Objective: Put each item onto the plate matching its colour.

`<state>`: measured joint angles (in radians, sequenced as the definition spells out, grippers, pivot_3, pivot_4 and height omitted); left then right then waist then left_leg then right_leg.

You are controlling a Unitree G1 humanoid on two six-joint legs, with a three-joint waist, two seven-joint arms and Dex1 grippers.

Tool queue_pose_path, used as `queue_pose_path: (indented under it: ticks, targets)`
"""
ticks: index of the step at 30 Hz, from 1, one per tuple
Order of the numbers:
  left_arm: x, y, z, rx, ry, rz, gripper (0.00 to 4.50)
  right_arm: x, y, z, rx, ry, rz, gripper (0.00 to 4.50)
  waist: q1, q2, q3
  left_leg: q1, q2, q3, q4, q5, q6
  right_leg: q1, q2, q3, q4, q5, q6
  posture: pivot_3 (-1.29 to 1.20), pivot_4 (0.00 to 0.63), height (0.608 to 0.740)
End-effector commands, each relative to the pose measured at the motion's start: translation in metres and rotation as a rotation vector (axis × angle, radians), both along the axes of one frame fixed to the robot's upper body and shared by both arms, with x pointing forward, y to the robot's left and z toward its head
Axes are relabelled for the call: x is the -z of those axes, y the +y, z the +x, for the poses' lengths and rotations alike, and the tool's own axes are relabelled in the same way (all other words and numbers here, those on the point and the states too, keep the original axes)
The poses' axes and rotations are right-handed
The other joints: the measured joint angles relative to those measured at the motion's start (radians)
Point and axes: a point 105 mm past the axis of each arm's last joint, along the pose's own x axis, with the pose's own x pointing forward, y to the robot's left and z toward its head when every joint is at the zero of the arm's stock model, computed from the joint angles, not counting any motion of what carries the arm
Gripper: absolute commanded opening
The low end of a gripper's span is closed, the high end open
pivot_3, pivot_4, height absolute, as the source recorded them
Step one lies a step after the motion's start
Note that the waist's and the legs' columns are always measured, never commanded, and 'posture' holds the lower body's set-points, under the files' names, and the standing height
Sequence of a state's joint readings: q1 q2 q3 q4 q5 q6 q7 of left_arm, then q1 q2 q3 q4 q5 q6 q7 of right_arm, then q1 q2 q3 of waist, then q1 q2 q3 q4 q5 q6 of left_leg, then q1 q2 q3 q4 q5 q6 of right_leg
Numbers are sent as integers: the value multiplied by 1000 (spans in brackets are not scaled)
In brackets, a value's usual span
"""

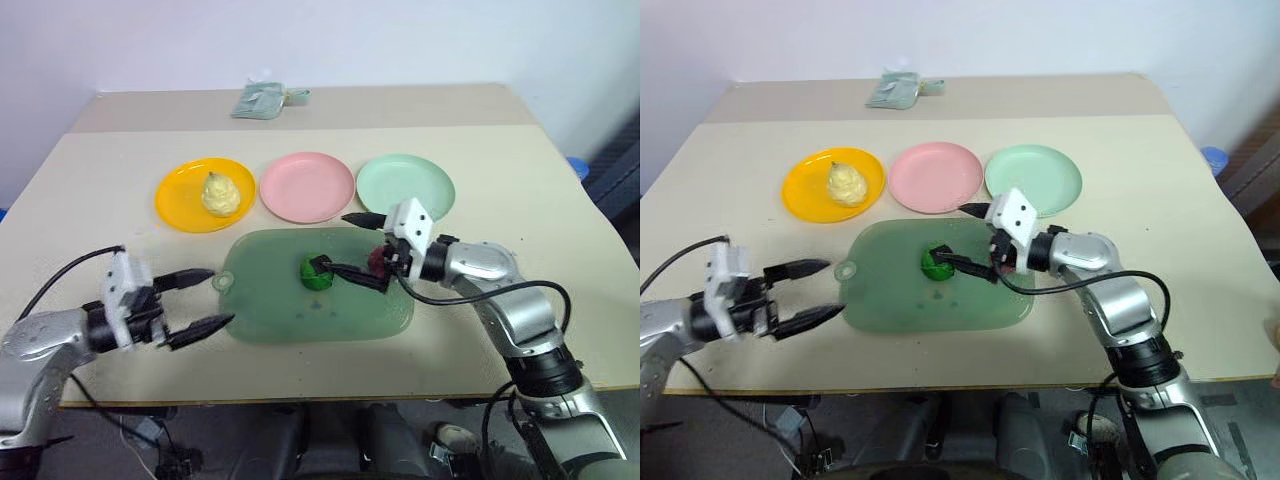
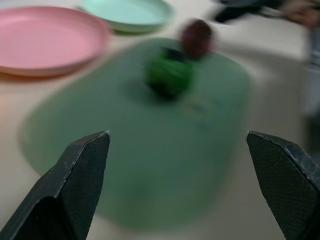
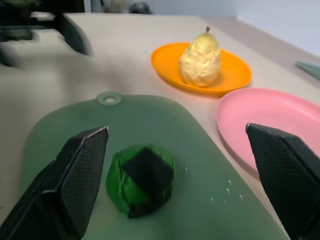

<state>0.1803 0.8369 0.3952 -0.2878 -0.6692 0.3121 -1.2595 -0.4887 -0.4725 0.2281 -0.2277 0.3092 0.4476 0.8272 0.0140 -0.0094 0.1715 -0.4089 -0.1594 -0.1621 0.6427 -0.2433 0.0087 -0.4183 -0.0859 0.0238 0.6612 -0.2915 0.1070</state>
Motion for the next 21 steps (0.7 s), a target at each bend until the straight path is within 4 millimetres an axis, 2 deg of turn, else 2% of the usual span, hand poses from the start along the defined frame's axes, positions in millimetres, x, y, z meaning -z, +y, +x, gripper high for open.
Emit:
queue_pose_path:
  ticks: [1, 5, 17, 19, 21]
  targets:
    - [-8, 7, -11, 55, -39, 35, 4437, 0, 13, 1, -13, 15, -31, 4500, 1, 0, 0, 0, 0, 0, 0, 0, 0, 0, 0, 0, 0, 0, 0, 0, 150, 740]
    - [-9, 5, -16, 56, -50, 32, 4437, 11, 22, 5, 6, 74, -91, 4500, -2, 0, 0, 0, 0, 0, 0, -1, 1, -1, 0, 0, 0, 0, 0, 0, 150, 740]
    - [-12, -4, -24, 40, -80, 27, 4437, 38, 21, 10, 27, 192, -161, 4500, -3, 0, 0, 0, 0, 1, -3, 0, 0, -2, 0, 1, 0, 0, 0, 0, 150, 740]
    - [-13, -6, -23, 37, -82, 24, 4500, 40, 22, 13, 37, 197, -155, 3973, -4, 0, 0, 0, 0, 1, -3, 0, 0, -2, 0, 1, 0, 0, 0, 0, 150, 740]
    - [-12, -8, -23, 29, -84, 19, 4500, 40, 22, 15, 42, 199, -146, 3175, -4, 0, 0, 0, 0, 1, -3, 0, 0, -2, 0, 1, 0, 0, 0, 0, 150, 740]
